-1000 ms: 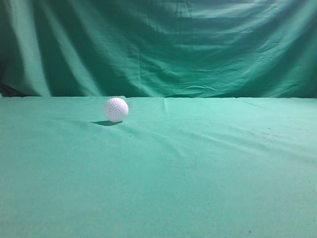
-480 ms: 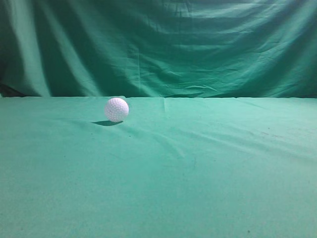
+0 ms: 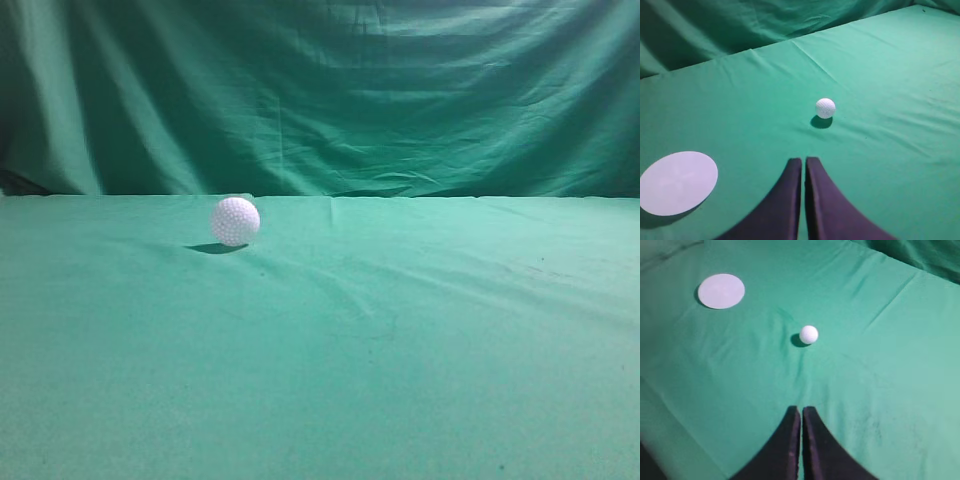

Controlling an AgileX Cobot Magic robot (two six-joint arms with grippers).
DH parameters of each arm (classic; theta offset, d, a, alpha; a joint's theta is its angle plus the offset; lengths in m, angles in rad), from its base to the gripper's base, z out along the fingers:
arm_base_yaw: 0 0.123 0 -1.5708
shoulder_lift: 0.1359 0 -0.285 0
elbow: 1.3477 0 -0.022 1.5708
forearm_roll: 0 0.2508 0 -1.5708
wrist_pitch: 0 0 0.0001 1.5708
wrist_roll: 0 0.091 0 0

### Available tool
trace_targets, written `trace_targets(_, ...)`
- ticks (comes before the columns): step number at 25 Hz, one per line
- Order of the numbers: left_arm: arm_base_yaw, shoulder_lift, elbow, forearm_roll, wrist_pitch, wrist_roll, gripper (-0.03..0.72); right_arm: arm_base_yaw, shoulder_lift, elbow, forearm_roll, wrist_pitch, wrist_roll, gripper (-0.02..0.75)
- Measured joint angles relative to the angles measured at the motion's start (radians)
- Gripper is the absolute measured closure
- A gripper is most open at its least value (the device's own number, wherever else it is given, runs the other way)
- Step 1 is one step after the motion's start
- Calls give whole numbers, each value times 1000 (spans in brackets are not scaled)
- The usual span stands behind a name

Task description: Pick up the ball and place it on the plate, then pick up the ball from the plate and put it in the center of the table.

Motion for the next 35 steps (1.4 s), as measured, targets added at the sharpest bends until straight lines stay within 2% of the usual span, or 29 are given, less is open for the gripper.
trace_targets(8, 0, 0, 15, 0, -25, -8, 688, 0, -315, 344, 73, -169, 23, 738)
trace_targets(15, 0, 0, 15, 0, -20, -31, 688, 0, -472, 529, 82, -269, 40, 738)
trace_targets(24, 0, 0, 15, 0, -17, -33, 688, 0, -481, 620, 94, -485, 44, 738)
trace_targets(35, 0, 0, 15, 0, -17, -33, 688, 0, -481, 624, 65, -480, 44, 738)
